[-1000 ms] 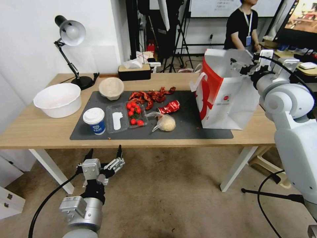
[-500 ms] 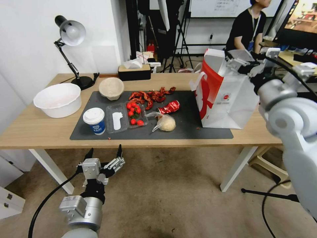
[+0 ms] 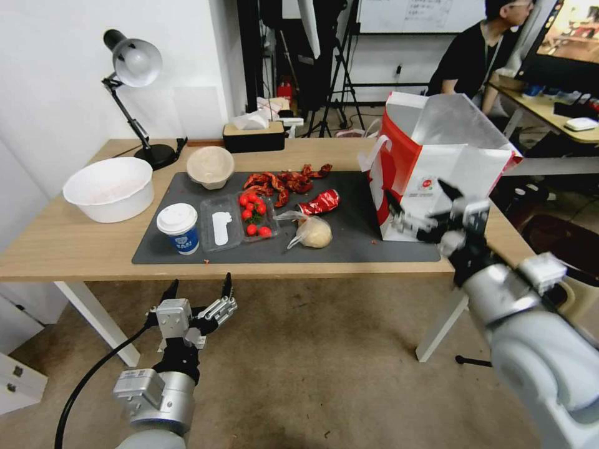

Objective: Pick up the trash from the table and place it into the takeout bag.

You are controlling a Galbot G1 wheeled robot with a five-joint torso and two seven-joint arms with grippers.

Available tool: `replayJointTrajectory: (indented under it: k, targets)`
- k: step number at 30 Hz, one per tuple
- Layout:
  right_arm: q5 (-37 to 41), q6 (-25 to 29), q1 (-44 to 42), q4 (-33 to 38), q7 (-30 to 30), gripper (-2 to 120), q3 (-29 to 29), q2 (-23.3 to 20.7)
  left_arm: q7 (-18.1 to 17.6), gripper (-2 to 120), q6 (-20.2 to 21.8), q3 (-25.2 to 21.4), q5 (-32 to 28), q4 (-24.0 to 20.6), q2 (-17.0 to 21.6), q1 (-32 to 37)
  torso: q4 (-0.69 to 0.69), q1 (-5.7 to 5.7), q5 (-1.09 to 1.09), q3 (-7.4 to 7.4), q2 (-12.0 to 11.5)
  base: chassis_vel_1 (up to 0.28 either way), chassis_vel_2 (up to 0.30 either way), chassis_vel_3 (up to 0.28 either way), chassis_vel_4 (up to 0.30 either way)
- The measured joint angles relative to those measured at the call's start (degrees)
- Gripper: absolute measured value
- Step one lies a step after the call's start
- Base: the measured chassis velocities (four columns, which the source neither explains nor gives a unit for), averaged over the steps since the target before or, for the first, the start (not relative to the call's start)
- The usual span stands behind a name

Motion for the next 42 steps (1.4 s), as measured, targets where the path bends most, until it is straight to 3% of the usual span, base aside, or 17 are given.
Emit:
replayJointTrajectory:
  k: [1, 5, 13, 30, 42]
  targets:
    - [0.0, 0.0, 0.0, 0.0, 0.0, 100, 0.0, 0.0, 0.0, 100, 0.0, 0.0, 0.0, 0.0, 0.0, 0.0, 0.00, 0.00, 0.00, 0.00, 0.0, 0.000, 0.000, 0.000, 0.000]
    - [-7.6, 14.4, -6.0, -7.7, -0.3, 100, -2.0, 4.4, 0.1, 100, -0.3, 0.0, 0.0, 0.3, 0.2, 0.1, 0.01, 0.01, 0.03, 0.01, 0.0, 0.000, 0.000, 0.000, 0.000]
    - [-10.9, 23.6, -12.4, -13.2, -1.3, 100, -2.8, 10.7, 0.2, 100, -1.1, 0.1, 0.0, 0.5, 0.2, 0.7, 0.00, 0.01, 0.02, 0.01, 0.0, 0.000, 0.000, 0.000, 0.000]
    - [-10.2, 22.3, -11.9, -13.6, -2.1, 100, -3.3, 10.7, 0.2, 100, -1.6, 0.5, 0.1, 1.4, 0.1, 0.5, 0.00, 0.01, 0.02, 0.01, 0.0, 0.000, 0.000, 0.000, 0.000]
    - [-9.3, 16.2, -5.3, -13.8, -2.0, 100, -7.1, 8.1, 0.3, 100, -1.8, 0.7, 0.3, 1.6, 0.0, 0.4, 0.00, 0.01, 0.03, 0.02, 0.0, 0.000, 0.000, 0.000, 0.000]
